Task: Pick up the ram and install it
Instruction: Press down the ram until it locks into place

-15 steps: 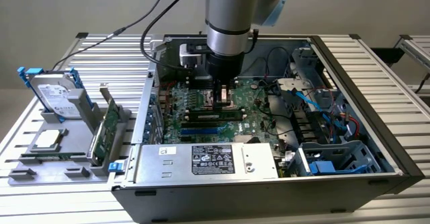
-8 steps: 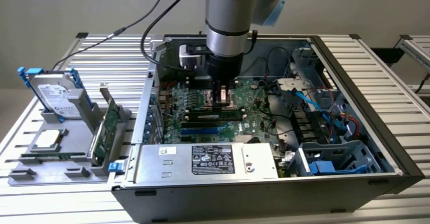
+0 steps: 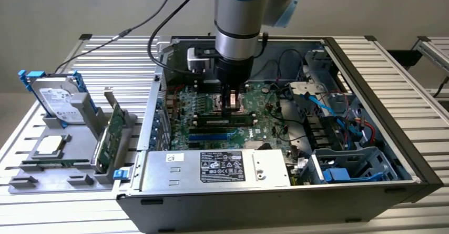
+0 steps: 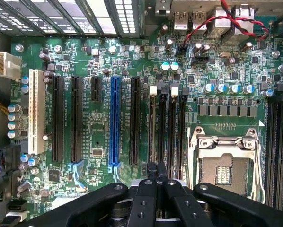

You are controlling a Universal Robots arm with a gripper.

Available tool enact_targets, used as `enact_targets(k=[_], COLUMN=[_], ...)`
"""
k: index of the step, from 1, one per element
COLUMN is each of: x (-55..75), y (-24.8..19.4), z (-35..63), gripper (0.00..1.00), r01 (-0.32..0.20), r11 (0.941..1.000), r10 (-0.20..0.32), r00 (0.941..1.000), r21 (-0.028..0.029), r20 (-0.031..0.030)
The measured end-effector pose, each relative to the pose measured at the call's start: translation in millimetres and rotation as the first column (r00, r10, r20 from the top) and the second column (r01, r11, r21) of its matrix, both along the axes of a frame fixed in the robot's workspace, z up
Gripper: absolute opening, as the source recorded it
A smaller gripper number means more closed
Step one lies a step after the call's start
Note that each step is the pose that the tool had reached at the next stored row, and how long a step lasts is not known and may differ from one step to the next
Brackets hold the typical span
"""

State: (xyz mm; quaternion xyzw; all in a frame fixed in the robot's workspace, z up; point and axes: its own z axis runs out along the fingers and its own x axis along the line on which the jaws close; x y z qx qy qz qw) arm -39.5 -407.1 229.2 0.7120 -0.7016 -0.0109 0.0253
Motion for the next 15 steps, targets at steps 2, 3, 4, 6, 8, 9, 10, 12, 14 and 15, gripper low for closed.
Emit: enact_targets(k=[2,3,4,6,8,9,10,12,14,15], x=[0.0,-0.1,-0.1,0.0,0.1,0.0,0.0,0.0,0.0,0.0], y=[0.1,0.2,0.4,0.6,0.9,0.8,0.6,0.6,0.6,0.6], z=[-3.0,-4.2,-4.6,-4.7,-0.9,3.0,6.8,10.7,12.4,12.4], gripper=[0.11,0.11,0.11,0.11,0.11,0.11,0.11,0.11,0.11,0.11], r01=[0.000,0.000,0.000,0.000,0.000,0.000,0.000,0.000,0.000,0.000], r11=[1.0000,1.0000,1.0000,1.0000,1.0000,1.0000,1.0000,1.0000,1.0000,1.0000], r10=[0.000,0.000,0.000,0.000,0.000,0.000,0.000,0.000,0.000,0.000], r00=[1.0000,1.0000,1.0000,1.0000,1.0000,1.0000,1.0000,1.0000,1.0000,1.0000], r21=[-0.0006,-0.0008,-0.0004,0.0004,0.0032,0.0017,0.0005,0.0005,0.0005,0.0006], r20=[-0.0005,-0.0004,-0.0003,0.0000,0.0013,0.0006,0.0001,0.0000,0.0001,0.0001])
